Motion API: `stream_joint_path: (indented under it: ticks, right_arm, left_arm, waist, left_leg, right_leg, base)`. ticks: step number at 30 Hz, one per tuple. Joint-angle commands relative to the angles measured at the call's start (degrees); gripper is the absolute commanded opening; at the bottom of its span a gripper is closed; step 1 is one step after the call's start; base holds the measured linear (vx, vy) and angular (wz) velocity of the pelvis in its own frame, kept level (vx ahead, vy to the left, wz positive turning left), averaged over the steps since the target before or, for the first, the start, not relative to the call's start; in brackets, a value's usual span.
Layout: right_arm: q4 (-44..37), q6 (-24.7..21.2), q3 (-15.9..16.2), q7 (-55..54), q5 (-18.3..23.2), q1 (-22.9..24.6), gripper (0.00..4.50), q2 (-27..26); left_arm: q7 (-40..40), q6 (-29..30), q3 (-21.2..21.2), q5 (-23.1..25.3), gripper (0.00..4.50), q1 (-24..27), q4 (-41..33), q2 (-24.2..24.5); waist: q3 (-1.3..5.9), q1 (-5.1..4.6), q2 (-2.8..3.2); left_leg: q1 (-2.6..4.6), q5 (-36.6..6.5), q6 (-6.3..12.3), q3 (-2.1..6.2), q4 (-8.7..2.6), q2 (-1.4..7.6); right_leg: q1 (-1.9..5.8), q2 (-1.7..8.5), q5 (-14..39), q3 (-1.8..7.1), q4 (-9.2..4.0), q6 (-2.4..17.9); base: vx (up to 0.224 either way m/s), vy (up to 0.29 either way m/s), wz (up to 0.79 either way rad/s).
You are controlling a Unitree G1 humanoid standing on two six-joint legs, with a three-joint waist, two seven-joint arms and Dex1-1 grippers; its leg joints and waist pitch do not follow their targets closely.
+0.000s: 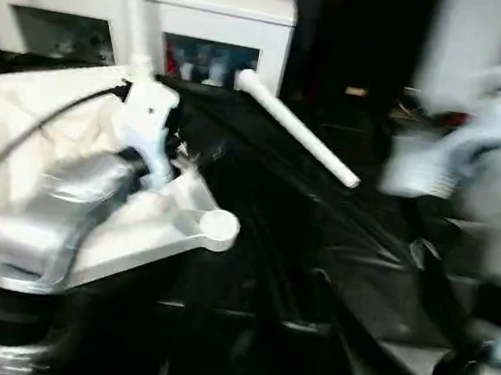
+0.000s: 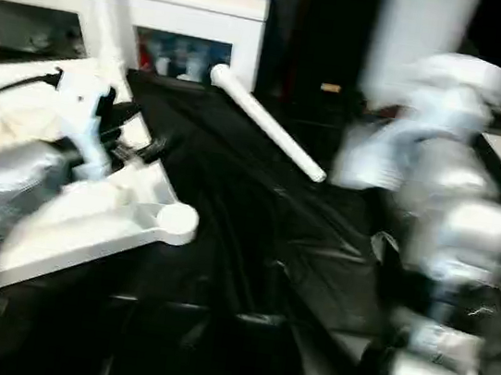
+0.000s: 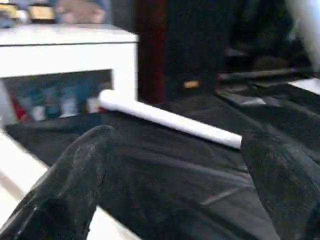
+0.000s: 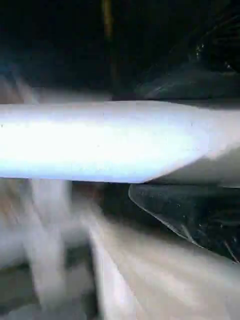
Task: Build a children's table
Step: Pick table leg
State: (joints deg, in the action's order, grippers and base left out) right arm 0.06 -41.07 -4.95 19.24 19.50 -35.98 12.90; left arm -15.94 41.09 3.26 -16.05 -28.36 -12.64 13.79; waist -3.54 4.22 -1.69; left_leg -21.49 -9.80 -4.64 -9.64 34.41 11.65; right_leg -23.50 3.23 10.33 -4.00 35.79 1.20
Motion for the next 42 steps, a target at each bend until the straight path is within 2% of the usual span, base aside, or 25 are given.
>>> stream_joint_path:
  ticks: [1,2,3,4,5,6,8,9,10,12,14,15,16,18,20,22,25,26,32,35,37,38,39,42]
  right_arm:
    - [-0.71,6.90,1.71,0.37,-2.25,1.26,1.77,-0.22]
    - [-1.14,7.76,3.12,2.35,-1.50,2.39,1.77,-0.75]
    - [-1.67,7.97,3.85,4.79,-0.29,3.44,1.77,-1.28]
    - [-2.48,7.72,4.80,7.24,0.73,4.49,1.77,-1.51]
    - [-3.41,7.49,5.46,9.17,1.69,5.36,1.77,-1.67]
    - [-4.25,7.41,5.68,10.60,2.58,5.99,1.77,-1.88]
    - [-5.22,7.55,5.37,11.64,4.00,6.39,1.77,-2.47]
    - [-5.58,8.29,4.95,12.07,4.98,6.50,1.77,-2.95]
    - [-5.65,9.54,4.49,12.32,5.73,6.41,1.77,-3.39]
    - [-5.42,10.81,4.30,12.50,5.95,6.19,1.77,-3.43]
    - [-5.62,11.43,4.26,13.05,6.16,6.32,1.77,-3.46]
    - [-5.62,11.43,4.26,13.05,6.16,6.32,1.77,-3.46]
    - [-5.62,11.43,4.26,13.05,6.16,6.32,1.77,-3.46]
    - [-7.48,11.73,4.27,15.33,6.98,6.99,1.77,-3.06]
    - [-7.99,11.68,4.49,15.73,7.37,7.16,1.77,-2.77]
    - [-8.09,11.88,4.85,15.87,7.38,7.27,1.77,-2.47]
    - [-8.71,11.98,5.44,17.15,8.64,7.67,1.77,-2.49]
    - [-8.83,11.85,5.50,17.51,8.84,7.69,1.77,-2.44]
    - [-9.32,10.73,5.80,19.59,9.64,8.05,1.77,-2.06]
    - [-9.31,11.05,6.29,19.95,9.68,8.14,1.77,-1.53]
    - [-9.02,12.94,7.78,19.41,6.95,8.18,1.77,-1.14]
    - [-9.02,12.94,7.78,19.41,6.95,8.18,1.77,-1.14]
    - [-7.87,16.56,10.63,18.21,1.35,8.14,1.77,-0.21]
    - [-6.07,20.53,13.72,15.29,-4.98,7.98,1.77,-0.07]
  left_arm:
    - [-0.41,4.60,2.94,-4.02,4.50,-2.97,1.66,-1.68]
    - [-3.05,5.53,3.79,-7.72,4.50,-3.95,1.86,-2.30]
    - [-5.53,4.44,4.51,-11.08,4.50,-4.35,1.25,-3.49]
    - [-7.20,3.64,5.42,-14.62,4.50,-4.64,0.51,-5.00]
    - [-8.27,2.78,5.70,-16.51,4.50,-4.77,-0.23,-5.96]
    - [-8.83,2.39,5.46,-17.42,4.50,-4.86,-0.87,-6.52]
    - [-9.28,4.39,5.09,-18.81,4.50,-5.02,-1.37,-6.78]
    - [-9.19,6.77,5.02,-19.75,4.50,-5.20,-1.52,-7.02]
    - [-8.11,10.56,6.43,-22.31,4.50,-5.86,-1.12,-8.49]
    - [-5.41,14.83,10.15,-26.61,4.50,-7.60,0.55,-11.33]
    - [-4.19,15.89,11.60,-28.37,4.50,-8.54,1.74,-12.19]
    - [-4.19,15.89,11.60,-28.37,4.50,-8.54,1.74,-12.19]
    - [-4.19,15.89,11.60,-28.37,4.50,-8.54,1.74,-12.19]
    - [-2.17,15.95,11.56,-29.90,4.50,-9.67,4.13,-11.94]
    - [-2.12,16.06,11.42,-29.18,4.50,-9.94,4.22,-11.87]
    - [-1.64,16.69,12.30,-29.86,4.50,-10.34,4.22,-12.58]
    - [0.45,16.44,14.96,-32.01,4.50,-11.52,4.67,-14.03]
    - [0.82,16.55,15.27,-32.52,4.50,-11.67,4.94,-14.05]
    - [0.92,16.10,15.84,-33.61,4.50,-11.97,5.72,-12.19]
    - [1.80,16.51,17.10,-33.79,4.16,-12.36,5.76,-12.62]
    - [5.95,15.30,18.38,-32.98,4.12,-13.12,7.15,-13.06]
    - [5.95,15.30,18.38,-32.98,4.03,-13.12,7.15,-13.06]
    - [7.72,14.25,18.69,-32.16,3.88,-13.48,7.99,-13.31]
    - [9.29,12.90,18.36,-31.24,3.73,-13.90,8.71,-13.63]
  waist:
    - [4.77,0.52,0.22]
    - [4.71,0.95,0.32]
    - [4.72,1.63,0.14]
    - [4.73,1.91,-0.33]
    - [4.77,2.32,-0.07]
    - [4.67,2.43,-0.22]
    - [4.68,2.62,-0.25]
    - [4.41,2.42,-0.36]
    - [4.35,2.38,-0.12]
    - [4.03,2.26,-0.34]
    - [4.01,2.37,-0.30]
    - [3.99,2.26,-0.39]
    - [3.99,2.26,-0.39]
    - [3.99,2.07,-0.40]
    - [4.08,2.07,-0.42]
    - [4.14,2.09,-0.32]
    - [4.23,2.14,-0.42]
    - [4.24,2.15,-0.62]
    - [4.33,2.30,-0.60]
    - [4.35,2.31,-0.72]
    - [4.30,2.31,-0.69]
    - [4.20,2.33,-0.79]
    - [4.19,2.36,-0.80]
    - [4.14,2.22,-0.84]
  left_leg:
    - [0.80,-5.41,0.17,-0.17,-3.05,0.92]
    - [1.08,-5.48,-0.22,-0.29,-3.01,0.94]
    - [1.05,-5.61,-0.16,-0.34,-3.10,0.91]
    - [0.60,-4.95,0.11,-0.31,-3.18,0.99]
    - [0.55,-4.44,0.13,-0.17,-3.17,1.09]
    - [0.53,-4.63,0.62,-0.14,-3.25,1.27]
    - [0.53,-5.07,0.77,-0.15,-3.25,1.29]
    - [0.36,-6.39,0.59,-0.10,-3.45,1.17]
    - [0.46,-7.07,0.20,-0.19,-3.40,1.14]
    - [0.53,-9.88,-0.85,-0.33,-3.35,0.94]
    - [0.64,-10.44,-1.14,-0.24,-3.31,0.86]
    - [0.46,-10.74,-1.09,-0.06,-3.48,0.82]
    - [0.46,-10.74,-1.09,-0.06,-3.48,0.82]
    - [0.41,-11.44,-1.20,0.01,-3.48,0.67]
    - [0.45,-11.04,-1.06,0.11,-3.53,0.82]
    - [0.46,-10.87,-1.09,0.16,-3.56,0.92]
    - [0.33,-10.21,-0.95,0.14,-3.49,0.96]
    - [0.24,-10.03,-0.82,0.08,-3.42,0.91]
    - [0.26,-8.40,-0.37,0.08,-3.45,1.03]
    - [0.25,-8.17,-0.48,0.06,-3.44,1.02]
    - [0.28,-8.43,-0.69,0.04,-3.43,1.04]
    - [0.24,-8.71,-0.82,0.02,-3.45,0.93]
    - [0.13,-8.96,-1.25,0.04,-3.45,0.95]
    - [0.16,-9.23,-1.81,0.06,-3.47,0.87]
  right_leg:
    - [2.84,3.44,5.90,2.76,-3.87,7.86]
    - [2.65,3.53,5.63,2.85,-3.72,8.54]
    - [2.81,3.60,5.35,2.85,-3.62,9.42]
    - [3.25,3.72,3.96,2.89,-3.35,10.23]
    - [3.37,3.86,3.02,2.84,-3.12,10.44]
    - [3.23,3.76,1.79,2.80,-3.07,10.64]
    - [3.31,3.93,2.31,2.82,-3.04,10.27]
    - [3.40,4.02,5.25,2.82,-3.41,9.26]
    - [3.29,4.02,6.56,2.89,-3.51,8.78]
    - [3.15,4.12,12.80,2.93,-4.37,7.18]
    - [3.02,4.07,15.08,2.85,-4.66,6.46]
    - [3.07,3.89,17.19,2.71,-4.92,4.80]
    - [3.07,3.89,17.19,2.71,-4.92,4.80]
    - [3.01,3.78,19.84,2.58,-5.38,2.57]
    - [2.92,3.74,19.65,2.59,-5.37,1.89]
    - [2.88,3.79,19.03,2.58,-5.27,2.09]
    - [3.01,3.88,16.24,2.56,-4.97,3.77]
    - [3.04,3.84,15.78,2.57,-4.95,3.98]
    - [3.09,3.82,12.70,2.65,-4.48,4.93]
    - [3.21,3.90,12.00,2.65,-4.41,5.43]
    - [3.20,3.87,12.14,2.69,-4.44,5.41]
    - [3.23,3.87,12.88,2.68,-4.63,5.02]
    - [3.20,3.99,14.10,2.69,-4.78,4.35]
    - [3.13,4.00,16.17,2.67,-5.00,3.33]
  base:
    - [0.000,0.000,0.00]
    - [0.000,0.000,0.00]
    - [0.000,0.000,0.00]
    - [0.000,0.000,0.00]
    - [0.000,0.000,0.00]
    - [0.000,0.000,0.00]
    - [0.000,0.000,0.00]
    - [0.000,0.000,0.00]
    - [0.000,0.000,0.00]
    - [0.000,0.000,0.00]
    - [0.000,0.000,0.00]
    - [0.000,0.000,0.00]
    - [0.000,0.000,0.00]
    - [0.000,0.000,0.00]
    - [0.000,0.000,0.00]
    - [0.000,0.000,0.00]
    - [0.000,0.000,0.00]
    - [0.000,0.000,0.00]
    - [0.000,0.000,0.00]
    - [0.000,0.000,0.00]
    - [0.000,0.000,0.00]
    - [0.000,0.000,0.00]
    - [0.000,0.000,0.00]
    - [0.000,0.000,0.00]
